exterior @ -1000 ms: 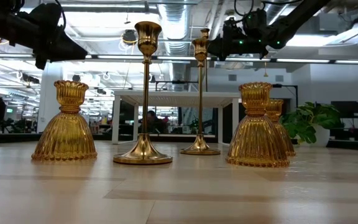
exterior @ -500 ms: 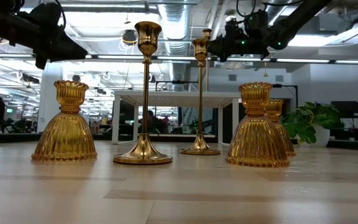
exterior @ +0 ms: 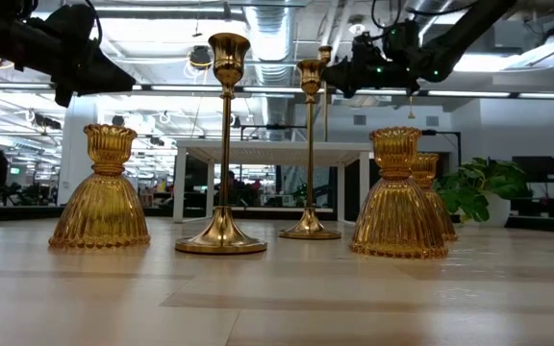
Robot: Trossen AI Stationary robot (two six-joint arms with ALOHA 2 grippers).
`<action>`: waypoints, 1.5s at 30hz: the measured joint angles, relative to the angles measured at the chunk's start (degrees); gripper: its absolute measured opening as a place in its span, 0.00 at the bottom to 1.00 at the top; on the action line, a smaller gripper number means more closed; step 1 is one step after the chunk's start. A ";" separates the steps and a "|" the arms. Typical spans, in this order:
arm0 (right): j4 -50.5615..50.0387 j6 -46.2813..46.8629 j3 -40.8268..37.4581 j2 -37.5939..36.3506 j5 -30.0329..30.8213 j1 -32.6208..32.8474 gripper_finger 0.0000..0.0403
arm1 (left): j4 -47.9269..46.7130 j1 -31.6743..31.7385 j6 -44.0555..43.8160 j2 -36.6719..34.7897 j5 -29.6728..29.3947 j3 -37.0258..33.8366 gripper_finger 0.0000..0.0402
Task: Pick & Place candle stick holders
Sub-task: Put the large gold candle holder on the shelf, then put the medium gold candle holder on the shelf
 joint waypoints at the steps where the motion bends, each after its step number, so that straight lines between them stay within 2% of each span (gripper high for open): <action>1: 0.53 0.21 -0.35 0.00 0.01 0.00 0.07 | 0.02 0.01 -0.01 0.00 0.00 0.00 0.19; 7: 1.50 0.21 -0.49 0.00 0.11 0.00 0.08 | 0.20 0.01 -0.15 0.00 0.00 0.00 0.19; 11: 0.80 0.32 -0.49 0.00 0.57 0.02 0.13 | 0.24 0.01 -0.13 0.00 0.00 0.00 0.19; 23: 0.40 1.00 -0.49 0.00 0.70 0.02 0.53 | 0.39 0.01 -0.08 0.00 -0.01 0.00 0.19; 26: 0.10 0.86 -0.49 -0.06 0.70 -0.23 0.55 | 0.39 0.02 -0.08 0.00 -0.02 0.00 0.19; 32: -5.52 0.19 -0.47 -3.37 0.58 -2.53 0.55 | 0.42 0.00 0.31 0.02 -0.02 0.01 0.19; 36: -12.89 -1.53 -0.47 -7.61 1.67 -4.05 0.55 | 0.42 0.00 0.44 0.00 -0.07 0.02 0.19; 39: -24.99 -5.18 -0.47 -13.24 4.32 -5.78 0.56 | 0.42 0.01 0.44 0.00 -0.24 0.02 0.19; 42: -39.39 -11.46 -0.47 -20.99 11.01 -6.44 0.58 | 0.44 0.02 0.44 0.00 -0.24 0.02 0.19; 45: -52.05 -17.13 -0.46 -29.15 21.41 -5.27 0.58 | 0.80 0.00 0.44 0.00 -0.24 0.02 0.19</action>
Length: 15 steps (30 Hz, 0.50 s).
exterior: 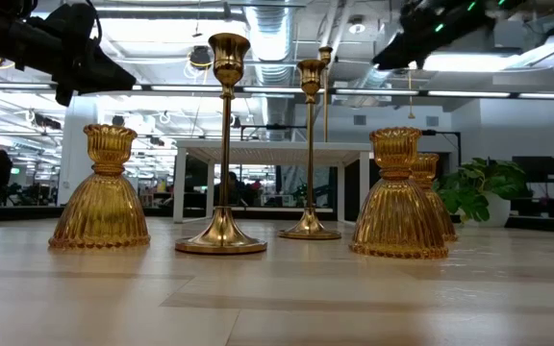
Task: Pick & Place candle stick holders
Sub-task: Put the medium gold candle holder on the shelf
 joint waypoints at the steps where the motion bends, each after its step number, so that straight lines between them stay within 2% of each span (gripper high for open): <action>1: -3.17 -0.48 0.01 -2.47 3.08 1.08 0.58 | 0.35 0.01 0.00 0.00 0.00 0.00 0.19; 4: -11.36 1.24 0.08 -8.19 9.68 5.47 0.57 | 1.51 0.02 0.02 0.00 0.00 0.00 0.19; 7: -17.53 6.94 0.06 -11.65 14.06 10.99 0.57 | 1.79 0.01 0.02 0.00 0.00 0.00 0.19; 11: -23.75 13.26 0.04 -12.25 18.53 19.93 0.57 | 1.79 0.00 0.02 0.02 -0.01 0.00 0.19; 15: -25.33 14.36 0.01 -10.32 23.42 30.60 0.57 | 1.80 0.01 0.02 0.02 0.00 0.00 0.19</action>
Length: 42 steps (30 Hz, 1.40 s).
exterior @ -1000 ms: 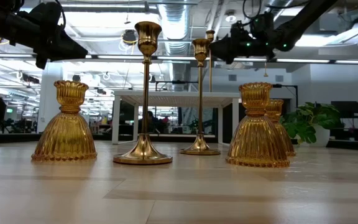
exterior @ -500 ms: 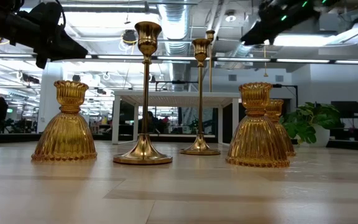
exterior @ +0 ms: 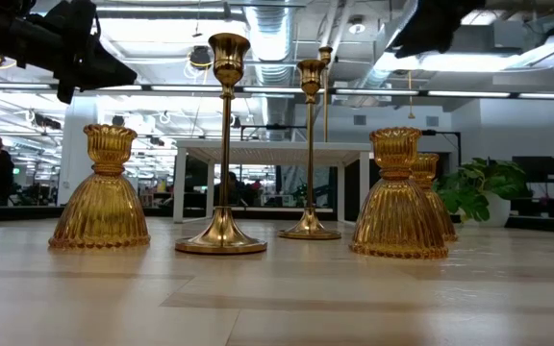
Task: Pick & Place candle stick holders
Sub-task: Put the medium gold candle holder on the shelf
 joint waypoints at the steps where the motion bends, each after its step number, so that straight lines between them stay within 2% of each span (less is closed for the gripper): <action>1: 0.11 -0.01 0.00 0.91 1.14 2.70 0.57 | 0.05 -0.01 0.00 0.00 0.00 0.00 0.19; 5: 0.68 0.72 -0.06 4.80 4.27 11.55 0.57 | 0.22 0.01 0.00 0.00 -0.05 0.00 0.19; 9: 8.18 4.76 -4.89 6.95 0.12 16.78 0.58 | 0.20 0.01 0.00 0.00 -0.66 0.00 0.19; 12: 18.85 9.10 -11.94 7.71 -2.53 19.27 0.58 | 0.20 0.01 0.00 0.00 -0.50 0.00 0.19; 16: 34.47 10.33 -20.49 8.71 -1.96 22.67 0.58 | 0.22 -0.01 0.00 0.00 0.66 0.00 0.21; 19: 38.31 9.17 -24.49 10.49 0.23 24.82 0.58 | 0.23 0.01 -0.02 0.00 0.95 0.00 0.24; 24: 42.64 11.90 -27.60 14.46 -0.19 25.47 0.58 | 0.46 0.01 -0.48 0.20 1.53 0.00 0.34; 27: 44.98 14.26 -28.07 14.85 -1.67 25.47 0.58 | 0.77 0.01 -2.26 1.82 6.43 0.00 0.40; 30: 46.11 14.75 -28.02 12.12 -1.85 25.52 0.58 | 1.17 -0.01 -5.42 7.23 12.64 0.02 0.41; 33: 45.99 15.38 -28.02 6.94 -0.99 25.47 0.58 | 5.64 -0.53 -6.64 15.87 15.90 0.00 0.40; 38: 45.53 15.58 -28.00 -4.61 2.05 25.47 0.54 | 25.24 -2.68 -6.09 34.08 20.88 0.02 0.41; 42: 45.50 14.01 -28.00 -14.01 6.82 25.47 0.49 | 39.67 -4.99 -6.26 47.59 21.70 -0.01 0.44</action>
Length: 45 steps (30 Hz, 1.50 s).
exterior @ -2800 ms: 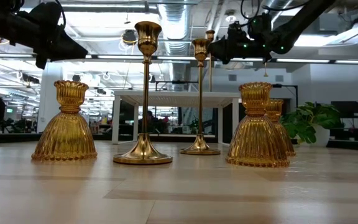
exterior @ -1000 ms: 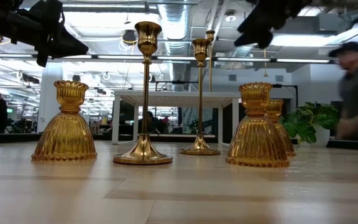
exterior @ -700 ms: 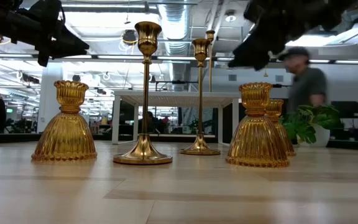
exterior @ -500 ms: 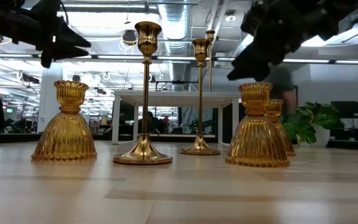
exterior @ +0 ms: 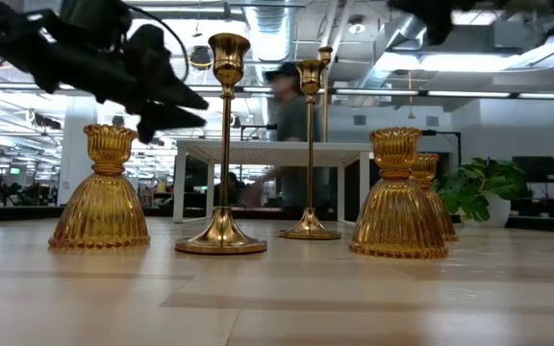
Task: Pick & Place candle stick holders
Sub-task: Put the medium gold candle holder on the shelf
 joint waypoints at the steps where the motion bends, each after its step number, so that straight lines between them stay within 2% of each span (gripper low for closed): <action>1: -0.09 -0.99 0.03 -2.11 1.53 0.00 0.46 | 3.86 -0.64 0.11 2.78 -0.02 0.22 0.45; 6: -2.74 -7.18 0.09 -11.40 4.30 -0.17 0.26 | 7.01 -3.74 2.12 12.67 2.72 4.87 0.43; 12: -7.65 -8.17 0.09 -20.67 7.04 -0.26 0.06 | 7.42 -5.96 7.94 18.65 3.12 10.07 0.40; 14: -8.89 -9.33 0.00 -22.92 6.85 -0.22 0.02 | 7.66 -6.25 8.07 20.17 4.12 11.07 0.39; 18: -9.16 -9.14 0.02 -26.37 7.05 -0.07 0.05 | 7.66 -7.04 8.91 23.11 5.78 12.61 0.39; 22: -9.10 -9.09 0.02 -28.76 7.39 -0.15 0.08 | 8.02 -8.50 14.36 26.02 6.45 13.80 0.45; 27: -8.90 -9.04 0.02 -30.78 7.41 -0.11 0.04 | 9.30 -9.29 15.95 29.37 6.46 15.71 0.57; 31: -9.09 -9.01 0.02 -31.77 7.24 -0.11 0.00 | 10.05 -9.25 16.84 32.32 5.68 17.59 0.62; 38: -9.15 -8.98 0.04 -31.93 7.22 -0.11 0.01 | 14.67 -9.46 16.67 37.60 8.52 19.60 0.60; 45: -9.67 -8.95 0.04 -31.87 7.31 -0.11 0.00 | 16.78 -11.48 16.95 39.49 10.14 19.97 0.57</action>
